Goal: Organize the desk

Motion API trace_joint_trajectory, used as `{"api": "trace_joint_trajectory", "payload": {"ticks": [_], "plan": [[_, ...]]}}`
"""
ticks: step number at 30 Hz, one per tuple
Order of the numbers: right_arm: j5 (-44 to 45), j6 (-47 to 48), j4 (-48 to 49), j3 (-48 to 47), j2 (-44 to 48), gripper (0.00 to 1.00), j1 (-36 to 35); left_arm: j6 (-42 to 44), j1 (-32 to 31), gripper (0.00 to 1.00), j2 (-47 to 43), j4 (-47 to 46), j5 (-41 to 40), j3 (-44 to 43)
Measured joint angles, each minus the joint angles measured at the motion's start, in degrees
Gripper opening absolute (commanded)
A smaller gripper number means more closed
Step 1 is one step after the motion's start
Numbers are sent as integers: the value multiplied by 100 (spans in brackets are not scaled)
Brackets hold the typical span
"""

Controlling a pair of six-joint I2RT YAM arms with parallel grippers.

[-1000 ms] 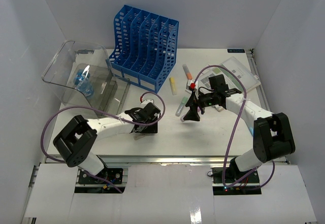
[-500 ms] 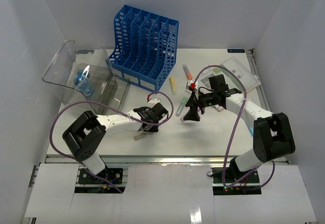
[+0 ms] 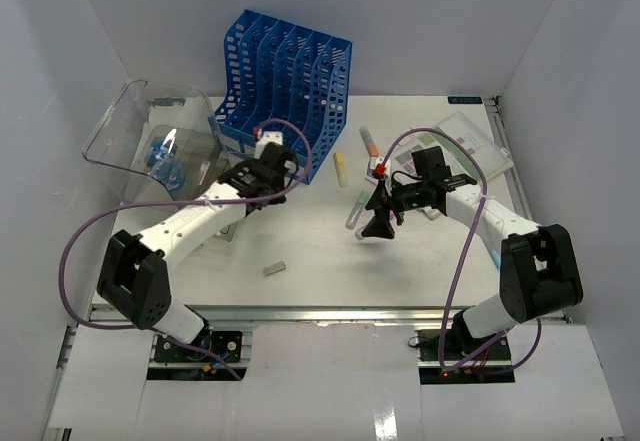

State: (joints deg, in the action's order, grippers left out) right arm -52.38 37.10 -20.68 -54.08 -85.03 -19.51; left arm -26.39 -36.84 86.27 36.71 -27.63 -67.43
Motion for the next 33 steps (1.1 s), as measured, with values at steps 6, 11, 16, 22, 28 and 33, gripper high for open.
{"api": "trace_joint_trajectory", "payload": {"ticks": [6, 11, 16, 22, 28, 33], "plan": [[-4, 27, -14, 0, 2, 92, 0, 676, 952, 16, 49, -9, -187, -383], [-4, 48, -26, 0, 3, 92, 0, 1092, 1186, 36, 535, 10, -266, -502], [1, 94, -34, 0, 2, 92, 0, 1362, 1542, 59, 1008, -123, -409, -682], [33, 299, -158, 0, 2, 97, 0, 1502, 1605, 80, 1095, -117, -430, -737], [-24, 790, -408, 30, 15, 95, -152, 1510, 1610, 84, 793, -123, 69, -775], [357, 1758, -360, 381, 253, 90, -1264, 1431, 1600, 90, -359, -314, 1239, -397]]}}
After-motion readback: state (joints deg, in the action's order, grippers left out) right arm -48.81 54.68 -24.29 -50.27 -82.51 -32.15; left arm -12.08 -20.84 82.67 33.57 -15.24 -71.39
